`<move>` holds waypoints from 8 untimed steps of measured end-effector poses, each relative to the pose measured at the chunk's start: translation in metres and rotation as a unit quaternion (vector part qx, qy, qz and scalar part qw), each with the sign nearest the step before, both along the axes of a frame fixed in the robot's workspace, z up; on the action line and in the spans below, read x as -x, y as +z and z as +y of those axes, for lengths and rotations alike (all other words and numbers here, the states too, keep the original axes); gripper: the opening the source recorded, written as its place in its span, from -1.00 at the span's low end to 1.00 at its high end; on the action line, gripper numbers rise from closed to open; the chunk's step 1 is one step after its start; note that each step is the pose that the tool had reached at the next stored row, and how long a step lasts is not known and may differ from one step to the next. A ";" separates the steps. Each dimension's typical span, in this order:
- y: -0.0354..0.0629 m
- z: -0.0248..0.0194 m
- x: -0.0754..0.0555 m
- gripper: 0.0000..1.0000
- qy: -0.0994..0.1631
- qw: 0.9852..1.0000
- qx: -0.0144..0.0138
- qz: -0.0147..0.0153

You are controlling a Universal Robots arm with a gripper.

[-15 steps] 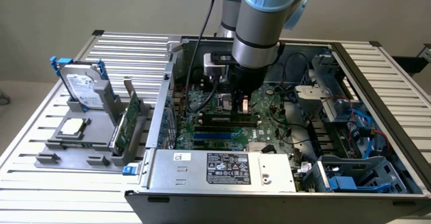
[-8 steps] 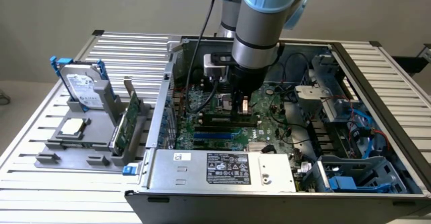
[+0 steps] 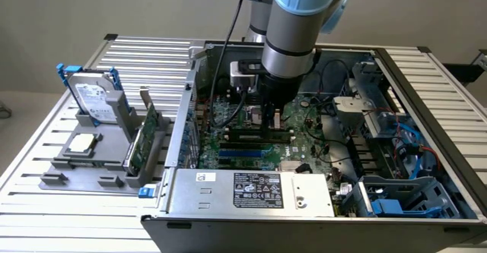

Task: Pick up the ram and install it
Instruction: 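Insert the ram into the slot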

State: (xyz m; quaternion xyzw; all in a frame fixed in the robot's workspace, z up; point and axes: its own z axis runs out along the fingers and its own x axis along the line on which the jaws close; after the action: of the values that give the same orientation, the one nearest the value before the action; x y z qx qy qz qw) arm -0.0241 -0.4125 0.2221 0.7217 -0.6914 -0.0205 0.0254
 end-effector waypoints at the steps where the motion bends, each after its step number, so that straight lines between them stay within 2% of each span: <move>1: 0.0000 0.0000 0.000 -0.57 0.000 1.000 0.000 0.000; 3: 0.0013 0.0000 0.001 -0.32 0.000 1.000 0.000 0.000; 8: 0.0132 0.0000 0.004 -0.32 0.000 1.000 0.000 0.000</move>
State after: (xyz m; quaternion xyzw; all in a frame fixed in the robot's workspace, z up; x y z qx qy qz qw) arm -0.0282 -0.4125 0.2353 0.7217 -0.6914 -0.0207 0.0256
